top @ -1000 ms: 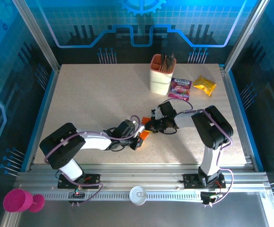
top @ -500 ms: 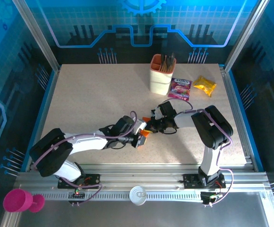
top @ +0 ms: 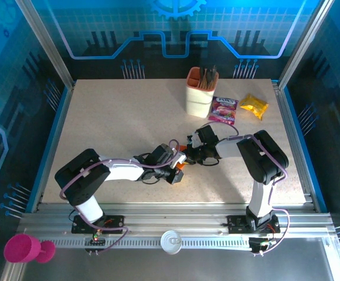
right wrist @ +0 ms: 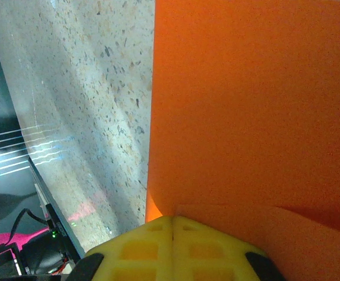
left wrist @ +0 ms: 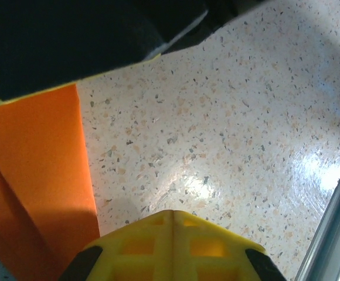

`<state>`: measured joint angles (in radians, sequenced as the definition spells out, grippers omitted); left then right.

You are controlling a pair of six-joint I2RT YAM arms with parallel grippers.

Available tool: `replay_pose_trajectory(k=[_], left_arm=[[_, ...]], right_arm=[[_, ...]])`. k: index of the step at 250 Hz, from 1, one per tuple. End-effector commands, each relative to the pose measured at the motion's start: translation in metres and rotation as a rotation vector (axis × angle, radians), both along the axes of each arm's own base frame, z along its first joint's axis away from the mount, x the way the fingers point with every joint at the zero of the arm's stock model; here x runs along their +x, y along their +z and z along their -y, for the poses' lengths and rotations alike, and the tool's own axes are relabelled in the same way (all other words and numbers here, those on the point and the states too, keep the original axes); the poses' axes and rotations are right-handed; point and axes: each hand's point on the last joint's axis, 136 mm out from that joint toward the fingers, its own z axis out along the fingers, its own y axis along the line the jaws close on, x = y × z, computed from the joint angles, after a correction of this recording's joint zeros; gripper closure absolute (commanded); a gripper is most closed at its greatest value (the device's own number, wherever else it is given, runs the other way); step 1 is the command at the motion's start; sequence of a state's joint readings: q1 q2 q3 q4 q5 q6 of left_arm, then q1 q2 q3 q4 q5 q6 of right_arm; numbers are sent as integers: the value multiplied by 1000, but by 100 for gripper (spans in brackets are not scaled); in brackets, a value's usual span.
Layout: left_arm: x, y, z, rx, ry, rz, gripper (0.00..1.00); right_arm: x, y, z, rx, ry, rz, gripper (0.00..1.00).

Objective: Fold a paper plane with a square sheet of paper (pick it up from the middle)

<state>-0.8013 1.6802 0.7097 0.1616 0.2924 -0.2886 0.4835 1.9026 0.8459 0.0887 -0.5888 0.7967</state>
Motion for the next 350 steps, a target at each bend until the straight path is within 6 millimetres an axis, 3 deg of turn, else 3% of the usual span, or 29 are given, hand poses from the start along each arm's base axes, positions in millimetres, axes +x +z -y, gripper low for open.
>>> replay_pose_trajectory(k=[1,127,209,239,291,350], left_arm=[[-8,-9,-16,39,14,-17,100],[-27,-38,-48,69,130,-98,100],[-54,-51,-81,49,295,-199,100],[-46,-27,-71,-11,278,-153,100],[-15,28,-36,-113,193,-24,100],[13,35,-3,-141,123,6,100]], right_arm=[[-74,-103,72,-417,-45,-282,100],[-78,-107,79,-435,-56,-293,100],[-78,-106,81,-433,-63,-295,100],[-79,-107,81,-430,-59,-295,100],[-81,-109,82,-431,-63,-303,100],[-83,-110,84,-434,-68,-308,100]])
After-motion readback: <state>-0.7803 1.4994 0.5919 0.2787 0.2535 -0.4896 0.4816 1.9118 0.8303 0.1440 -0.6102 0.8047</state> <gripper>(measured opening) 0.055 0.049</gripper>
